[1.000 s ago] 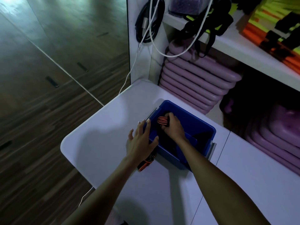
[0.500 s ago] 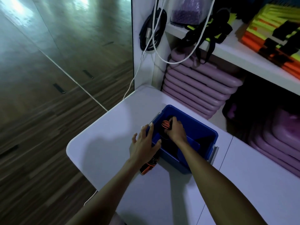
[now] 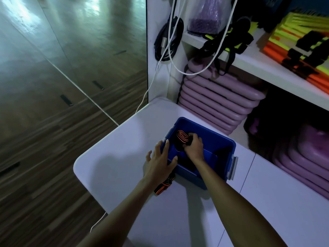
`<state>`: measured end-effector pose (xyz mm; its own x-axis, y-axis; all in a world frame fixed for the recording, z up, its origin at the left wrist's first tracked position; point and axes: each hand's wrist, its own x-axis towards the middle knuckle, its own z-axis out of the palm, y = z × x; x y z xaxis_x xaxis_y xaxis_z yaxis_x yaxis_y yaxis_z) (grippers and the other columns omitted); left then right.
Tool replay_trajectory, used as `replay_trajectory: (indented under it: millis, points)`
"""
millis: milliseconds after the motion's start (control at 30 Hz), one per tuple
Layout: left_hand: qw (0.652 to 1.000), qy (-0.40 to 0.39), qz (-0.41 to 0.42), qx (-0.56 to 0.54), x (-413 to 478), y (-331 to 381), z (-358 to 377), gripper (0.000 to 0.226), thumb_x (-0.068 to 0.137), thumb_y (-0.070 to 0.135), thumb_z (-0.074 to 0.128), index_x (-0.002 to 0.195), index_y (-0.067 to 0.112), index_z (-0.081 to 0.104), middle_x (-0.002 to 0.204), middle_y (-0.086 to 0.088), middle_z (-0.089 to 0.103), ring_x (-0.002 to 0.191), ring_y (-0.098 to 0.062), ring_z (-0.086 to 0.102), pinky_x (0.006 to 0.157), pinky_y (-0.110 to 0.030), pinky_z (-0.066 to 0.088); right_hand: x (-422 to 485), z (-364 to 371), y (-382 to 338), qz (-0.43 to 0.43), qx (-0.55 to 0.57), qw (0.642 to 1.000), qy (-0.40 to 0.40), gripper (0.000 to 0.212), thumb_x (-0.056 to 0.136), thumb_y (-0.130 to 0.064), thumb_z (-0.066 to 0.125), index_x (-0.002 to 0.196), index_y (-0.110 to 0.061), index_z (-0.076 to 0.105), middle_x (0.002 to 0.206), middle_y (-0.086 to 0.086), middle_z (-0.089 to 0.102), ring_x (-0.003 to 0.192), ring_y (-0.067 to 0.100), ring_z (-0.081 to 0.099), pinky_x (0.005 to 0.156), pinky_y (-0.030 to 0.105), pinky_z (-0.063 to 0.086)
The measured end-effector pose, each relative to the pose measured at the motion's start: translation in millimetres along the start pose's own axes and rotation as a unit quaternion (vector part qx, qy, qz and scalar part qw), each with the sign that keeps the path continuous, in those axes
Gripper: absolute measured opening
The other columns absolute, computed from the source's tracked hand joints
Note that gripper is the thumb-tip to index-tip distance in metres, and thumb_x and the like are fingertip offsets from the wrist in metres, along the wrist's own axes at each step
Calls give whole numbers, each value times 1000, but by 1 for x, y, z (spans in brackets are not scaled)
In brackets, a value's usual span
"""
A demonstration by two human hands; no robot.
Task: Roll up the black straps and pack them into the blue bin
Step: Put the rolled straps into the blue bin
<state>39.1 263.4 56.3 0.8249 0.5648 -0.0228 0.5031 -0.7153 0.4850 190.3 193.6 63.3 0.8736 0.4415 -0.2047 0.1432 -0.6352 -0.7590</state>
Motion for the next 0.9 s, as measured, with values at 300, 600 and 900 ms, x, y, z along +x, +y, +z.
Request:
replay_trajectory:
  millis: [300,600,900]
  points:
    - [1000,-19,0,-1,3,-6,-3,63,91,52,30,146,25,19,154,0,9,138,-13,24,116,-45,10,21,7,1,45,-23,998,30,42,83,-13,69,121,-8,53,124,17,51,103,31,57,82,34,45]
    - [999,-36,1,-30,4,-5,-5,61,91,53,35,146,30,18,154,-1,8,141,-20,20,115,-46,10,13,9,16,50,77,995,27,70,79,-4,71,139,-9,35,136,17,49,122,31,50,99,35,41]
    - [990,40,15,-137,-7,-20,-9,62,91,52,33,146,26,20,152,-2,27,139,-19,26,113,-43,23,-19,-24,28,11,41,999,0,42,85,-11,63,125,-11,49,122,11,59,105,24,59,82,28,44]
